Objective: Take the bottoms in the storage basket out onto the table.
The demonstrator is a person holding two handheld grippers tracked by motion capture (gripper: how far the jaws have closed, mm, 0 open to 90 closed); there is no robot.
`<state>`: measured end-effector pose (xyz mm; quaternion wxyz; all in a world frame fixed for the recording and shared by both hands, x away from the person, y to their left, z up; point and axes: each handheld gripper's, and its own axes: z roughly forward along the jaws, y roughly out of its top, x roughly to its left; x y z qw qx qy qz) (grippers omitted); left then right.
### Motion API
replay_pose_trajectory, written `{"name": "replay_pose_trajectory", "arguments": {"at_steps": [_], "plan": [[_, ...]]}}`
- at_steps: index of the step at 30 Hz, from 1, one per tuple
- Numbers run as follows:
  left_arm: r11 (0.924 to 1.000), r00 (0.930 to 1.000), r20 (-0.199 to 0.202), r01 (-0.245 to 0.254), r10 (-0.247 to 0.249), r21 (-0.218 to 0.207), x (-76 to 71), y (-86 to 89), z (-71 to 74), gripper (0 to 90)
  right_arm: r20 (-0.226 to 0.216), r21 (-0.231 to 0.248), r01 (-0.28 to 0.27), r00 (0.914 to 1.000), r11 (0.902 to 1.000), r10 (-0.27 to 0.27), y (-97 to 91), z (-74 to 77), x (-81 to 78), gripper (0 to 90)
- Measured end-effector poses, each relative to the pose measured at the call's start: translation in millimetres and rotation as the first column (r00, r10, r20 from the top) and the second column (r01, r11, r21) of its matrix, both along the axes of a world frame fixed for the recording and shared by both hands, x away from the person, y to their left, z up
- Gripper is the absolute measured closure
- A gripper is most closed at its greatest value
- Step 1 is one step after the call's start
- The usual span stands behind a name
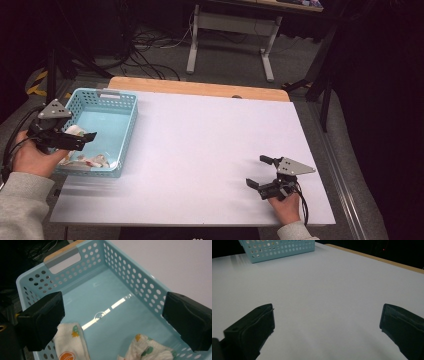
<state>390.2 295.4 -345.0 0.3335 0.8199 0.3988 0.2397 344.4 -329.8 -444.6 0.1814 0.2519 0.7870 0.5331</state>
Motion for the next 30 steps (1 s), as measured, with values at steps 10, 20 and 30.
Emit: {"name": "replay_pose_trajectory", "arguments": {"at_steps": [10, 20, 30], "plan": [[0.9947, 0.9936, -0.08, -0.075, 0.08, 0.071, 5.8, 12.7, -12.3, 6.0, 0.0, -0.003, -0.004, 1.0, 1.0, 0.004, 0.4, -0.1, 0.1, 0.5], [0.9856, 0.9858, -0.122, -0.098, 0.116, 0.138, 8.3, 25.1, -21.4, 6.1, -0.001, -0.002, -0.012, 0.9999, 0.9999, 0.012, 1.5, -0.3, 0.3, 0.5], [0.9797, 0.9675, -0.227, -0.068, 0.111, 0.189, 15.0, 24.2, -30.1, 11.6, -0.004, -0.003, -0.015, 0.9999, 0.9999, 0.015, 1.8, -0.4, 0.3, 0.5]]}}
